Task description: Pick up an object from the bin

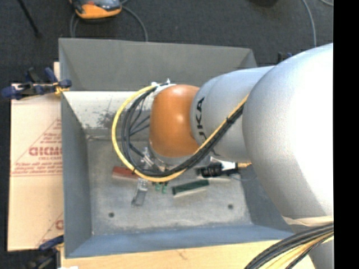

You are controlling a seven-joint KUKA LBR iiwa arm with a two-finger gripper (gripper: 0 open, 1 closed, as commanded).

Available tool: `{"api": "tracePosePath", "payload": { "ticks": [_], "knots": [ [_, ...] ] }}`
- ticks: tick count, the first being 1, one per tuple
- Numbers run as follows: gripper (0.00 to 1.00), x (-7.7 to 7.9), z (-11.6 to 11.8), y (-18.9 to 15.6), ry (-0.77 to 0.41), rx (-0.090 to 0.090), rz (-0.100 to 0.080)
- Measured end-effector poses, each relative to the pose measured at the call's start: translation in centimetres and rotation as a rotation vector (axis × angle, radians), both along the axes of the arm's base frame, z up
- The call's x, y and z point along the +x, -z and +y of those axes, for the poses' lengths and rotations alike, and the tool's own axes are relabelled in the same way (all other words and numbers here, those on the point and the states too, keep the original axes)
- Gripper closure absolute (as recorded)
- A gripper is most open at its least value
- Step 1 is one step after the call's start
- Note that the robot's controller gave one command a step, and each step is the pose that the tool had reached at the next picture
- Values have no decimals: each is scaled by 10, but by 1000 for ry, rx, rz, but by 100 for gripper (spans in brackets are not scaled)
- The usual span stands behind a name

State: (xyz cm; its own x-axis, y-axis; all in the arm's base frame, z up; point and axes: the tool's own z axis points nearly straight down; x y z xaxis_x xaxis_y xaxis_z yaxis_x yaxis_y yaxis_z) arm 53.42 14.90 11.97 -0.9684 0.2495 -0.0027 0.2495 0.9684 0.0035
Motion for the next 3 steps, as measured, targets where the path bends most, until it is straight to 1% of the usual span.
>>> {"api": "tracePosePath", "payload": {
  "ticks": [1,3],
  "knots": [
    [100,23,9,48,-226,-3,-3],
    [100,23,9,47,-225,-3,-2]
  ]
}}
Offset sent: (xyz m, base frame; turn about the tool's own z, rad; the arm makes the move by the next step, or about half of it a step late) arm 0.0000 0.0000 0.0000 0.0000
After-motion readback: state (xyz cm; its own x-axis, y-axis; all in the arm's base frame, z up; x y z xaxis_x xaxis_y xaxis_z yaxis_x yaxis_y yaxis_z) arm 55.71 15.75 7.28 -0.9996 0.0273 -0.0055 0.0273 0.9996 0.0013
